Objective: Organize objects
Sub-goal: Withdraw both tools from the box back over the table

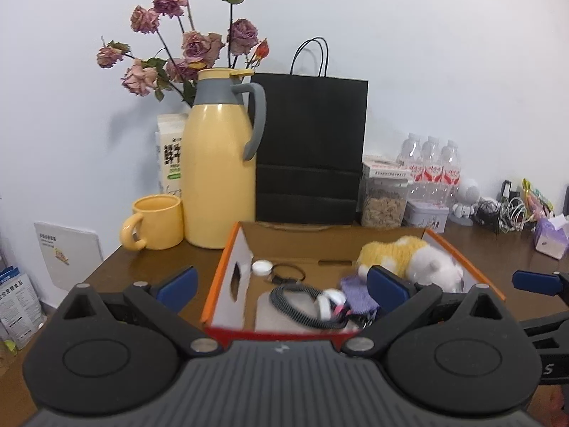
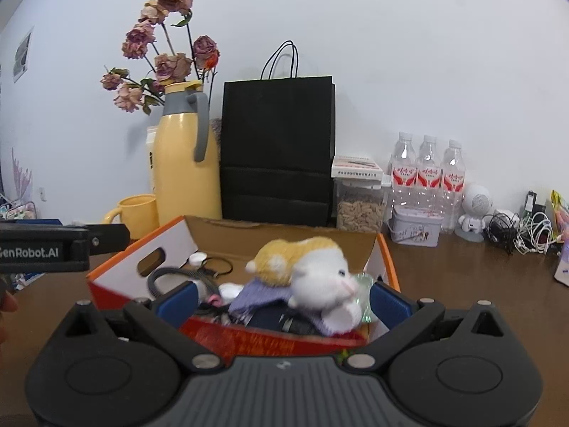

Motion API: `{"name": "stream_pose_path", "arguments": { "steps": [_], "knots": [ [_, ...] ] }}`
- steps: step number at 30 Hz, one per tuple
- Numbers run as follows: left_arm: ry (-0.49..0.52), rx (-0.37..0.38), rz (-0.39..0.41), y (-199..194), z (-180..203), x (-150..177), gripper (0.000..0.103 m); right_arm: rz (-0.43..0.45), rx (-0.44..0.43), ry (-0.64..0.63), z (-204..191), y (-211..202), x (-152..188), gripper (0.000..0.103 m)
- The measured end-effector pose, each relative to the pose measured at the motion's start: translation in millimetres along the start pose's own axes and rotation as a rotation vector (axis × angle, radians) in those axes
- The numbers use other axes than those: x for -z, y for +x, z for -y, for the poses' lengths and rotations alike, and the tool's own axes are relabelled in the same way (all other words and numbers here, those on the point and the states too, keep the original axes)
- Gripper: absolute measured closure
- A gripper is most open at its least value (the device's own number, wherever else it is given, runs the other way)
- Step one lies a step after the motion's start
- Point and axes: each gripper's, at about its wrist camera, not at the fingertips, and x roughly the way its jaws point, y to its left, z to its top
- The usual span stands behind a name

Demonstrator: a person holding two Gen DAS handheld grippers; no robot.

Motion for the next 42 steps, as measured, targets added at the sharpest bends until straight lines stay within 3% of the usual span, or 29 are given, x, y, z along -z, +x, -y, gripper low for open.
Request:
{"name": "stream_pose_path", "arguments": {
  "steps": [12,23,42],
  "knots": [
    [0.028,-0.04,-0.06,-31.6,-30.9,30.1,0.0,-0.066,-0.02,-0.009,-14.9,-33.5,40.5,0.0],
    [0.025,-0.08,-0.162,-28.7,-51.5,68.0,0.0,-0.121,-0.008,0.004,-14.0,-33.3,70.2,0.0],
    [0.004,-0.09,-0.227,-17.0,-66.2,93.8,0.0,-0.127,-0.004,0.019,-11.1,-28.0,78.8,0.0]
  ]
}}
